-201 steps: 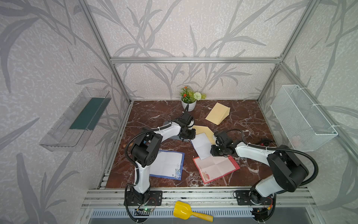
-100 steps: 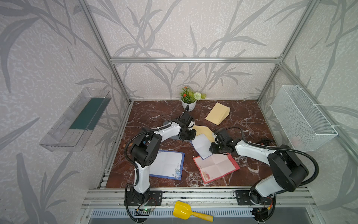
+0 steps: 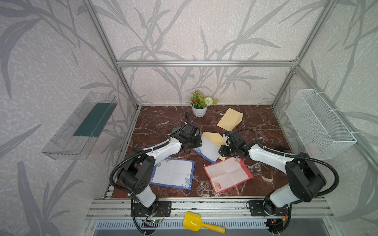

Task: Fold the letter paper in half and place it into the envelope
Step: Adjust the letter paper inside the envelope, then fold the letter paper into the envelope.

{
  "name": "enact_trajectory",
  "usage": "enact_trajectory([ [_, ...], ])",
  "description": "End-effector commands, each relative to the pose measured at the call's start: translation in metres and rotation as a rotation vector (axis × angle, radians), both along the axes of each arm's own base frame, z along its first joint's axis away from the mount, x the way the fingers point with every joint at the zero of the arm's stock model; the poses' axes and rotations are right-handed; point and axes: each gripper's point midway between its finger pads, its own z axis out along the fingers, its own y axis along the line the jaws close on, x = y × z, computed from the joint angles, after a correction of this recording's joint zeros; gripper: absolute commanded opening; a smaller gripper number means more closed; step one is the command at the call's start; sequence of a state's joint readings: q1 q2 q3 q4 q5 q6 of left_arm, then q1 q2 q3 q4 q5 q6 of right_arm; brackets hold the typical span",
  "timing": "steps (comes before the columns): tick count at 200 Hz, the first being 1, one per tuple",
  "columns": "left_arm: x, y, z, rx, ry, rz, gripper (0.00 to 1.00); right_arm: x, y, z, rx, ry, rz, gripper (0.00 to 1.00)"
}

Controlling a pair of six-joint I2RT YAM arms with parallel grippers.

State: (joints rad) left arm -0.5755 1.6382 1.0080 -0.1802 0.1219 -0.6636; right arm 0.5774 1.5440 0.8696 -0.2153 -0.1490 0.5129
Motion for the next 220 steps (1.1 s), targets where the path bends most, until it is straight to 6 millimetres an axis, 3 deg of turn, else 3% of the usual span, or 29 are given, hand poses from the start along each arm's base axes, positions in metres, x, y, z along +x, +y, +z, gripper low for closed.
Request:
enact_trajectory([
  [1,0.009,0.009,0.003,-0.045,-0.078,0.173,0.0,0.005,0.015,0.019,0.014,-0.04,0.04,0.38],
  [70,-0.006,0.023,-0.025,-0.022,-0.066,0.293,0.0,0.014,0.058,0.003,0.066,0.006,0.091,0.35],
  [84,-0.009,0.025,-0.031,-0.017,-0.055,0.292,0.0,0.012,0.06,-0.018,0.055,0.051,0.091,0.35],
  [132,-0.015,0.029,-0.034,0.026,-0.034,0.269,0.0,0.007,0.05,-0.047,-0.009,0.094,0.079,0.33],
  [172,-0.016,0.051,-0.029,0.054,0.005,0.266,0.43,0.001,0.046,-0.06,-0.027,0.117,0.076,0.31],
  [189,-0.012,0.062,-0.026,0.038,0.026,0.251,0.54,0.0,0.044,-0.061,-0.033,0.116,0.078,0.31],
  [220,-0.002,0.068,-0.017,0.054,0.012,0.189,0.6,0.0,0.045,-0.061,-0.034,0.113,0.086,0.3],
])
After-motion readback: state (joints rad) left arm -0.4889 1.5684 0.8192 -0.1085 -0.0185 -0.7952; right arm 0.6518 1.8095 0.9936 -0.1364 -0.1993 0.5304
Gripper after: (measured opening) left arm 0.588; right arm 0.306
